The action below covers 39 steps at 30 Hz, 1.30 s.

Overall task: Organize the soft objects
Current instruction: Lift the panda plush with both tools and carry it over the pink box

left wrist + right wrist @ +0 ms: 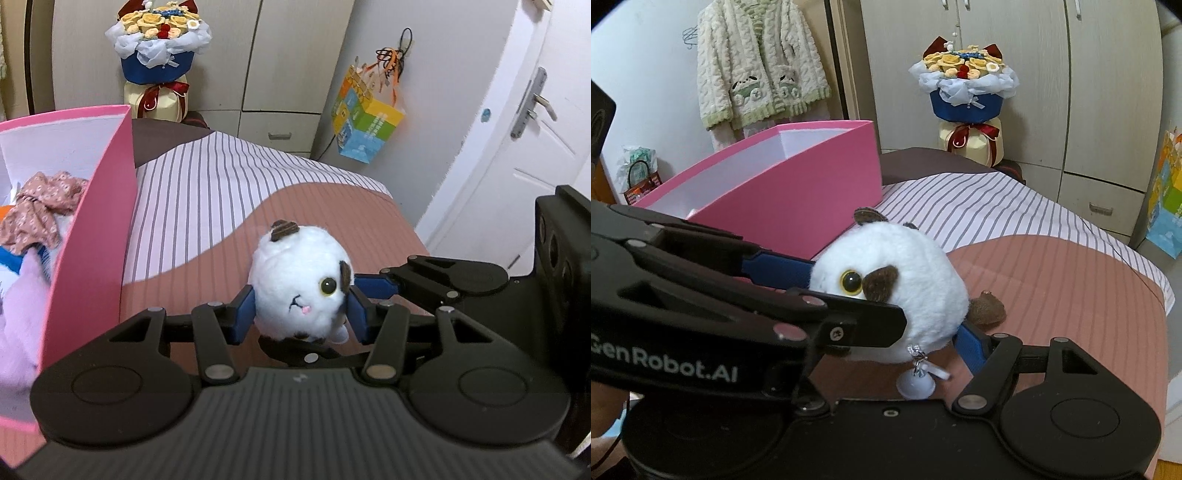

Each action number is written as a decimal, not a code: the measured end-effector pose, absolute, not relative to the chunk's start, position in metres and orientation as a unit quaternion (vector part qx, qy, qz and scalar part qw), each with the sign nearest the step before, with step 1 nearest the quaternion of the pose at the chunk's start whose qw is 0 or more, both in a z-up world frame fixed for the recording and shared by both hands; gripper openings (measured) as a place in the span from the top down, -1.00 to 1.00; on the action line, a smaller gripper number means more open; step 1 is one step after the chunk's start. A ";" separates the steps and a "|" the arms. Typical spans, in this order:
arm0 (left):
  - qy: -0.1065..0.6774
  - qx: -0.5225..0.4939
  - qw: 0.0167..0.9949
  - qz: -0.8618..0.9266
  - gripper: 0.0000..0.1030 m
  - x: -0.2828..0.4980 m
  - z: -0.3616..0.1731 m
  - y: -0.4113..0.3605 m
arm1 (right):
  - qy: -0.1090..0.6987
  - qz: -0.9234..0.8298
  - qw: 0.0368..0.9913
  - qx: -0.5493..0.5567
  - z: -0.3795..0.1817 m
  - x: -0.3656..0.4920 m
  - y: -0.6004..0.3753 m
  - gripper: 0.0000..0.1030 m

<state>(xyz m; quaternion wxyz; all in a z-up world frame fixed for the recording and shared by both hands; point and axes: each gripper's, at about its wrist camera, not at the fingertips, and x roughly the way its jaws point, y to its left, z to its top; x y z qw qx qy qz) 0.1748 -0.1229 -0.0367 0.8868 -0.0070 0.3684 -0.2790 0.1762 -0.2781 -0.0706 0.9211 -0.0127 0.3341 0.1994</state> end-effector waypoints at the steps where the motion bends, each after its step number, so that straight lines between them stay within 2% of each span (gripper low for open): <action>1: 0.370 -0.008 0.886 -0.281 0.02 0.171 -0.035 -0.121 | 0.335 0.199 0.921 -0.013 -0.070 0.172 -0.277 -0.49; 17: 0.364 -0.015 0.874 -0.320 0.03 0.095 -0.010 -0.089 | 0.344 0.194 0.918 -0.030 -0.041 0.100 -0.249 -0.52; 26: 0.398 -0.060 0.841 -0.361 0.05 0.076 0.007 -0.040 | 0.355 0.185 0.912 -0.088 -0.024 0.068 -0.205 -0.52; 31: 0.397 -0.064 0.839 -0.367 0.06 0.067 0.021 -0.015 | 0.356 0.201 0.909 -0.084 -0.012 0.060 -0.187 -0.50; 39: 0.363 -0.044 0.859 -0.357 0.06 0.047 0.047 0.021 | 0.317 0.219 0.919 -0.089 0.015 0.043 -0.156 -0.49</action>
